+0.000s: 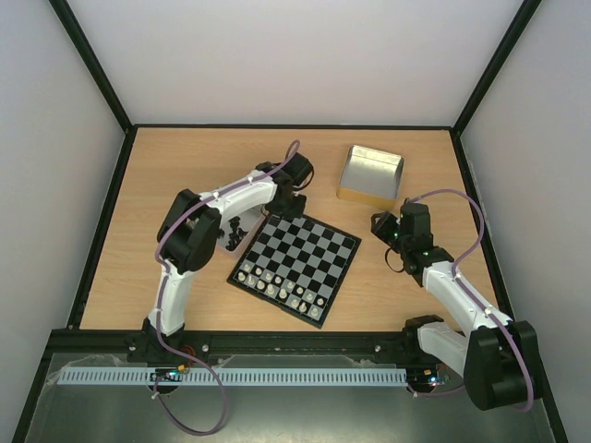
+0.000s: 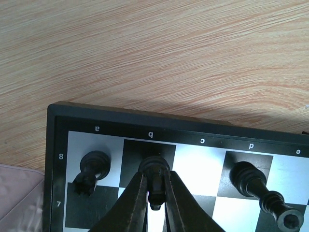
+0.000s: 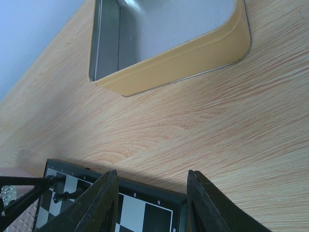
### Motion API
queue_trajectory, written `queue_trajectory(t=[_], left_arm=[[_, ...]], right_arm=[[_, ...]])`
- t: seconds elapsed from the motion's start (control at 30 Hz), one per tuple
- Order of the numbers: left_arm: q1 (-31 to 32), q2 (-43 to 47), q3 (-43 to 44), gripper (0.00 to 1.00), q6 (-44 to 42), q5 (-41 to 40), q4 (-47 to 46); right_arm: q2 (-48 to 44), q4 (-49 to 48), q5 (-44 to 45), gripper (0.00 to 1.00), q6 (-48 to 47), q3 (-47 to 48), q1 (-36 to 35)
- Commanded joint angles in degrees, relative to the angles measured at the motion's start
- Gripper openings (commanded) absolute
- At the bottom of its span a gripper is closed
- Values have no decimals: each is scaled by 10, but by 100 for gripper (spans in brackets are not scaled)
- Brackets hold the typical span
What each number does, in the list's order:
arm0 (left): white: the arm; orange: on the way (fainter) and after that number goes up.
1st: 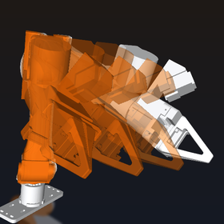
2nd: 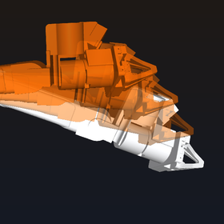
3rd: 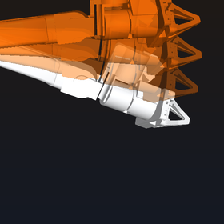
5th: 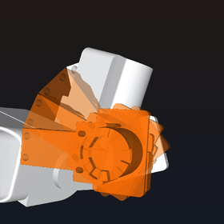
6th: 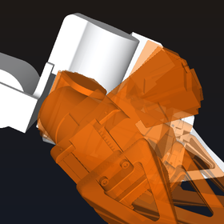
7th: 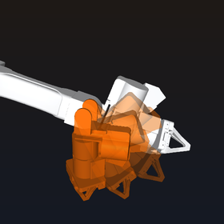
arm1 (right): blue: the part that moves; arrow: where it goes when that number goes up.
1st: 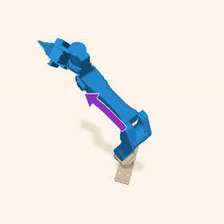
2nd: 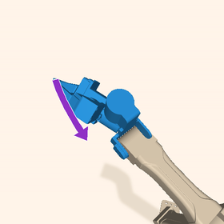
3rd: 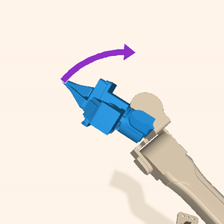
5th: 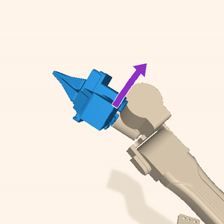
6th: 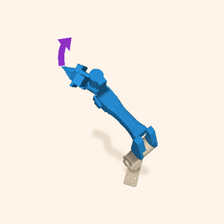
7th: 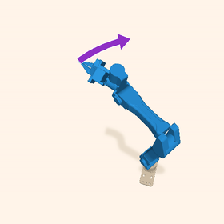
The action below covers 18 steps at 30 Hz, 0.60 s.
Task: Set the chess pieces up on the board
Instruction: Place the chess piece on the chessboard.
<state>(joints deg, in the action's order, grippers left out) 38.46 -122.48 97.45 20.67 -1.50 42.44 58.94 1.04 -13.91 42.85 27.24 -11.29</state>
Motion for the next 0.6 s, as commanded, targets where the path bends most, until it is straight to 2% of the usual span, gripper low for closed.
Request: queue_trajectory(t=[0.0, 0.33, 0.43, 0.57], left_arm=[[1, -12, 19, 11, -5, -1, 19], [2, -24, 16, 15, -6, 1, 33], [2, -25, 16, 19, -8, 6, 33], [5, -17, 19, 30, -11, 12, 33]], right_arm=[[3, 9, 12, 40, -7, 0, -2], [0, 10, 12, 40, -7, -4, -2], [0, 9, 11, 40, -7, -3, -2], [-3, 11, 11, 40, -5, -3, -2]])
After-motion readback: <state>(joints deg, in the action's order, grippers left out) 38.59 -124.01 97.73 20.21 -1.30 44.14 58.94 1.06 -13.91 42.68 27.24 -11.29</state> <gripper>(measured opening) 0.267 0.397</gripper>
